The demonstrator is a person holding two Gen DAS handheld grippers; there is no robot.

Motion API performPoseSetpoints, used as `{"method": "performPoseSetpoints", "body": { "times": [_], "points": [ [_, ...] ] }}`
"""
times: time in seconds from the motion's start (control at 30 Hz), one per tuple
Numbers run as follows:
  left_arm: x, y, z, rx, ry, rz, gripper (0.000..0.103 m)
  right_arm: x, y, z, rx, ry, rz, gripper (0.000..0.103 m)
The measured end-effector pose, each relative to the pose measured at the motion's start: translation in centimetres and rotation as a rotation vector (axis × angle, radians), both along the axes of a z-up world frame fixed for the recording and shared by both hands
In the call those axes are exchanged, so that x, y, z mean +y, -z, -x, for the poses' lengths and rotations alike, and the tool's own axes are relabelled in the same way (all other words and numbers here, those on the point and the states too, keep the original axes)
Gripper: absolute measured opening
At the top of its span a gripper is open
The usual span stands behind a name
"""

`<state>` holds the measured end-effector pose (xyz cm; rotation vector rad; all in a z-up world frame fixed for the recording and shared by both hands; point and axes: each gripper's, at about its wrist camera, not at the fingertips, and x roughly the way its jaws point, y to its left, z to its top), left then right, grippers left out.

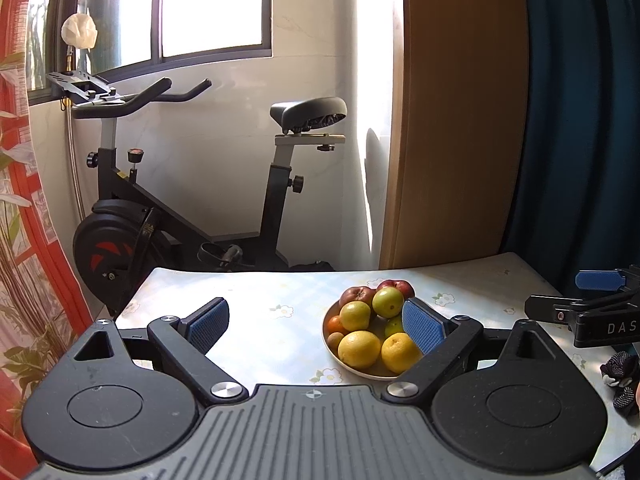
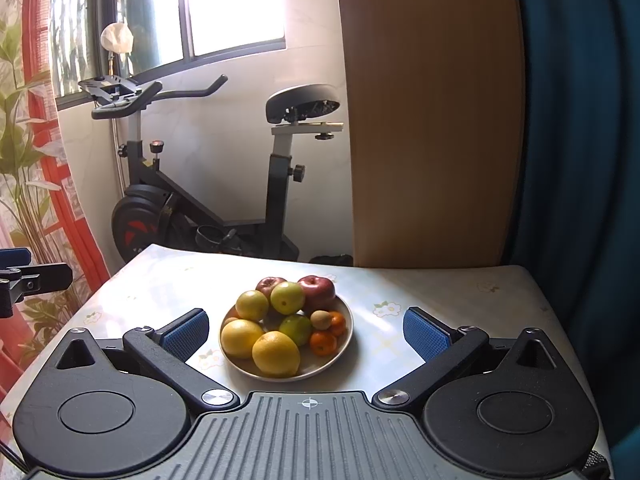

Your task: Organize fruits

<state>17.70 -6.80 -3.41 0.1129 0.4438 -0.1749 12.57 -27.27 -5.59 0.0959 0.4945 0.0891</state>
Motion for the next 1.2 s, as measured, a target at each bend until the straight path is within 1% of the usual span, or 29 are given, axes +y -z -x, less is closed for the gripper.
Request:
{"method": "performPoseSetpoints", "body": {
  "times": [0.33, 1.2],
  "points": [
    [0.49, -0.07, -0.1, 0.011, 0.008, 0.023, 0.095, 0.15, -0.06, 0.13, -0.006, 0.003, -0.001, 0.103],
    [0.91, 0.16, -0.03, 0.003, 0.02, 0.073, 0.095, 0.49, -0.29, 0.51, -0.012, 0.002, -0.006, 0.103]
  ]
}}
